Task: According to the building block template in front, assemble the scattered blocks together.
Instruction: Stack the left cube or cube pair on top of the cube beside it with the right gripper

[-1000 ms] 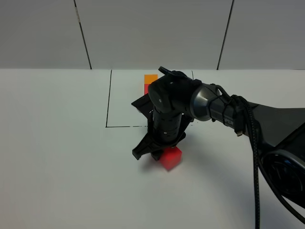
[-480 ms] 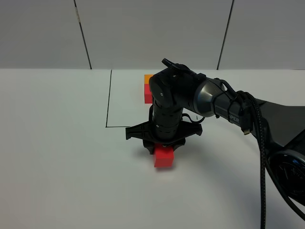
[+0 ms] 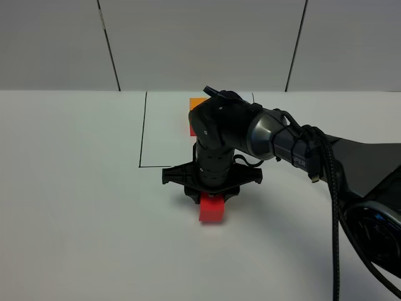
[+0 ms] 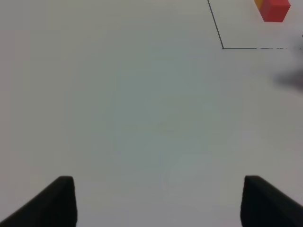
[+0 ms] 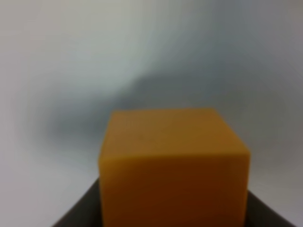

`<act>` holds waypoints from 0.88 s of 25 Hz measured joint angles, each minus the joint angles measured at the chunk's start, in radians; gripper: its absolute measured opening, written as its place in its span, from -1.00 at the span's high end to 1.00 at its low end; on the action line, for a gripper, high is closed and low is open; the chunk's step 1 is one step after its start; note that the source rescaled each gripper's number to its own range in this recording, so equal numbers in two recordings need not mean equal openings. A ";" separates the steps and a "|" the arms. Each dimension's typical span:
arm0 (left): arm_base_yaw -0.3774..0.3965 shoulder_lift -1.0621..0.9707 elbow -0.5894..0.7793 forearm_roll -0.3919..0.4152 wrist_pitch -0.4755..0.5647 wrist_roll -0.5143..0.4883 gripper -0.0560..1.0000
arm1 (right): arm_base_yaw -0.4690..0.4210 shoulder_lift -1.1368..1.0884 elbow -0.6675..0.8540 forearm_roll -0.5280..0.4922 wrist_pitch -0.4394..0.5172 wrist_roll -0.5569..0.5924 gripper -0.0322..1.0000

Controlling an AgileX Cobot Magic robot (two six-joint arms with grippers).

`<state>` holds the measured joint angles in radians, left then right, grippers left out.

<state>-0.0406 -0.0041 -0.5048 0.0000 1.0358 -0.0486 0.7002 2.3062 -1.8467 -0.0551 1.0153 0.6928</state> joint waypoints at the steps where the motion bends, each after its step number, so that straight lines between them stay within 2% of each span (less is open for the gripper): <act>1: 0.000 0.000 0.000 0.000 0.000 0.000 -0.18 | 0.003 0.006 0.000 -0.004 -0.001 0.001 0.93; 22: 0.000 0.000 0.000 0.000 0.000 0.000 -0.18 | 0.014 0.058 0.000 -0.032 -0.015 0.028 0.93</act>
<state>-0.0406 -0.0041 -0.5048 0.0000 1.0358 -0.0486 0.7139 2.3646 -1.8467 -0.0876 1.0006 0.7210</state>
